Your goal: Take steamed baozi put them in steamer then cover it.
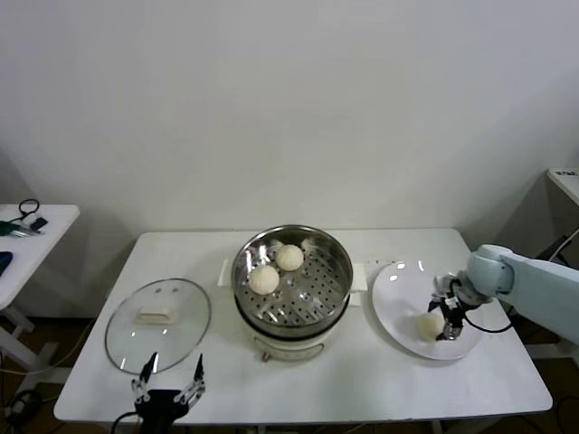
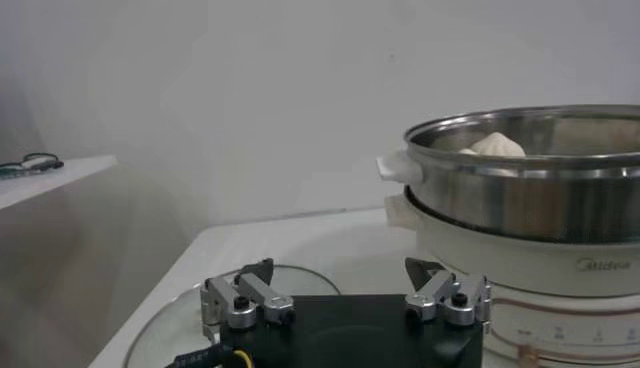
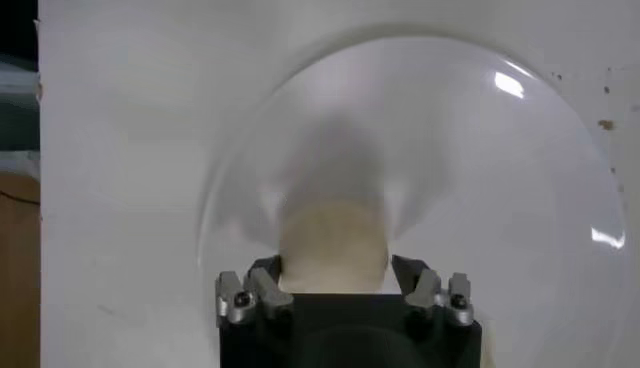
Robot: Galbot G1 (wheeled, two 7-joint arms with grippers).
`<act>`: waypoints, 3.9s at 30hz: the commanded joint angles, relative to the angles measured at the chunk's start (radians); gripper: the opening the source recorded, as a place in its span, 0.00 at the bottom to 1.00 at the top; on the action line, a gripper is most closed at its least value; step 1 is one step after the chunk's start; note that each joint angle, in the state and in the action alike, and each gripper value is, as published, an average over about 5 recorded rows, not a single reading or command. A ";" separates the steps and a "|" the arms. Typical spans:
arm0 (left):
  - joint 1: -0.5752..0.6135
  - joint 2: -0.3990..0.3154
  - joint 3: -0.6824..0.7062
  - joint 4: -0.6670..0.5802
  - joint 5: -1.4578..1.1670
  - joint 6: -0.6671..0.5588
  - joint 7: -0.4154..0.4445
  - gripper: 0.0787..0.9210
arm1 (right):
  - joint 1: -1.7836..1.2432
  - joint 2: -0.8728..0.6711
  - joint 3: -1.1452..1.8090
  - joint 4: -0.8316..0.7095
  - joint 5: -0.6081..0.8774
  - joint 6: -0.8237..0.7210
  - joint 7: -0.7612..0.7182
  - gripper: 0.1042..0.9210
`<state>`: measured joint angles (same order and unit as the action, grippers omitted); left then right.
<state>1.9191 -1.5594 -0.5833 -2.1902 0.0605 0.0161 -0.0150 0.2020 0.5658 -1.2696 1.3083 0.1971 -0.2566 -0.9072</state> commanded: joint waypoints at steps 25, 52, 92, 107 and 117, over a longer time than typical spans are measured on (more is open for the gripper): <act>0.018 -0.002 0.015 -0.020 0.030 -0.001 0.001 0.88 | 0.979 0.450 -0.298 0.327 0.051 0.679 -0.145 0.68; 0.025 0.007 -0.023 -0.035 0.014 -0.006 -0.003 0.88 | 0.424 0.730 -0.294 0.186 -0.346 0.638 0.019 0.68; 0.006 0.008 -0.027 -0.032 0.010 -0.007 0.004 0.88 | 0.238 -0.058 -0.109 -0.242 -0.054 0.272 -0.180 0.88; 0.000 -0.005 -0.027 -0.008 0.024 -0.004 0.017 0.88 | -0.081 0.081 0.201 -0.426 -0.183 0.304 -0.148 0.88; 0.004 -0.010 -0.026 0.003 0.030 -0.009 0.015 0.88 | -0.129 0.162 0.255 -0.486 -0.208 0.304 -0.112 0.88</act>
<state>1.9224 -1.5687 -0.6114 -2.1881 0.0892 0.0070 -0.0010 0.1881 0.6766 -1.1249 0.9070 0.0394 0.0549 -1.0419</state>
